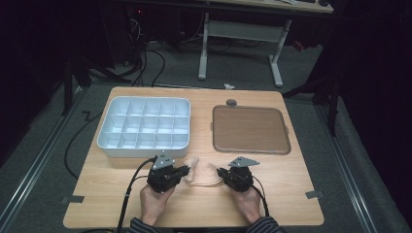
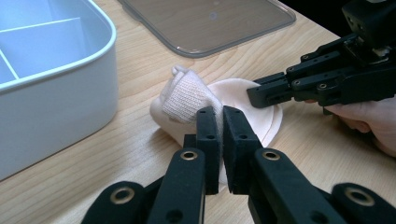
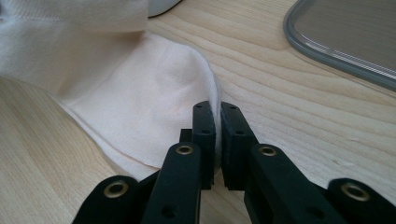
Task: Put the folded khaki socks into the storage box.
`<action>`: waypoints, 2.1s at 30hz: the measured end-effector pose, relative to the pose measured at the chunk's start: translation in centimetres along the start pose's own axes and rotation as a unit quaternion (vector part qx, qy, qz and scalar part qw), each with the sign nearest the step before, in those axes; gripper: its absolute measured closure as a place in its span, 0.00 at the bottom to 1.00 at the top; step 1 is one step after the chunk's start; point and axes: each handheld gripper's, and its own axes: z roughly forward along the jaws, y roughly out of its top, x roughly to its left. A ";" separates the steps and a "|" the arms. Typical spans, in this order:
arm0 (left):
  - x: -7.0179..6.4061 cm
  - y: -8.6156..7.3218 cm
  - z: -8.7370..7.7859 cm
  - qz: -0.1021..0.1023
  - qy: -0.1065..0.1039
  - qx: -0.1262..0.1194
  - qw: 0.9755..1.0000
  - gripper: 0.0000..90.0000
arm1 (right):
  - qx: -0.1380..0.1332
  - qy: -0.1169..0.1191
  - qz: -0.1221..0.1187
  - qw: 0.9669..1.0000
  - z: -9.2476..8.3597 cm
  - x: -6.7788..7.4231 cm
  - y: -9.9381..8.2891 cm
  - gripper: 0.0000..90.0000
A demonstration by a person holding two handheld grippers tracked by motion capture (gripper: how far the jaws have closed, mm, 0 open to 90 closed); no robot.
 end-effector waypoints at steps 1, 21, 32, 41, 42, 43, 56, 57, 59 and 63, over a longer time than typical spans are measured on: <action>-0.1 0.0 0.1 0.001 -0.001 0.000 1.000 0.96 | 0.001 0.004 -0.002 1.000 0.2 0.1 0.0 0.95; -0.6 1.1 1.5 0.007 -0.011 0.011 1.000 0.96 | 0.004 0.007 -0.009 1.000 0.9 0.4 0.2 0.95; -1.8 1.5 2.6 0.033 -0.014 0.030 0.999 0.96 | 0.007 0.009 -0.006 1.000 1.0 0.5 0.2 0.95; -2.4 1.3 3.9 0.044 -0.018 0.047 0.998 0.96 | 0.006 0.004 -0.014 1.000 1.0 0.7 0.2 0.95; -2.4 1.3 4.0 0.043 -0.017 0.050 0.998 0.96 | 0.006 0.004 -0.016 1.000 1.0 0.7 0.2 0.95; -2.3 1.2 4.1 0.045 -0.015 0.055 0.997 0.95 | 0.007 0.004 -0.018 1.000 1.0 0.7 0.2 0.95; -1.5 0.0 5.3 0.041 0.010 0.095 0.995 0.96 | 0.005 0.007 -0.020 1.000 1.5 1.5 0.4 0.95; -1.5 0.0 5.3 0.041 0.010 0.095 0.995 0.96 | 0.005 0.007 -0.020 1.000 1.5 1.5 0.4 0.95; -1.4 -0.2 5.7 0.043 0.011 0.107 0.993 0.96 | 0.006 0.007 -0.020 1.000 1.5 1.6 0.5 0.95; -0.7 -0.4 5.9 0.026 0.004 0.102 0.994 0.96 | 0.007 0.007 -0.019 1.000 1.6 1.6 0.5 0.95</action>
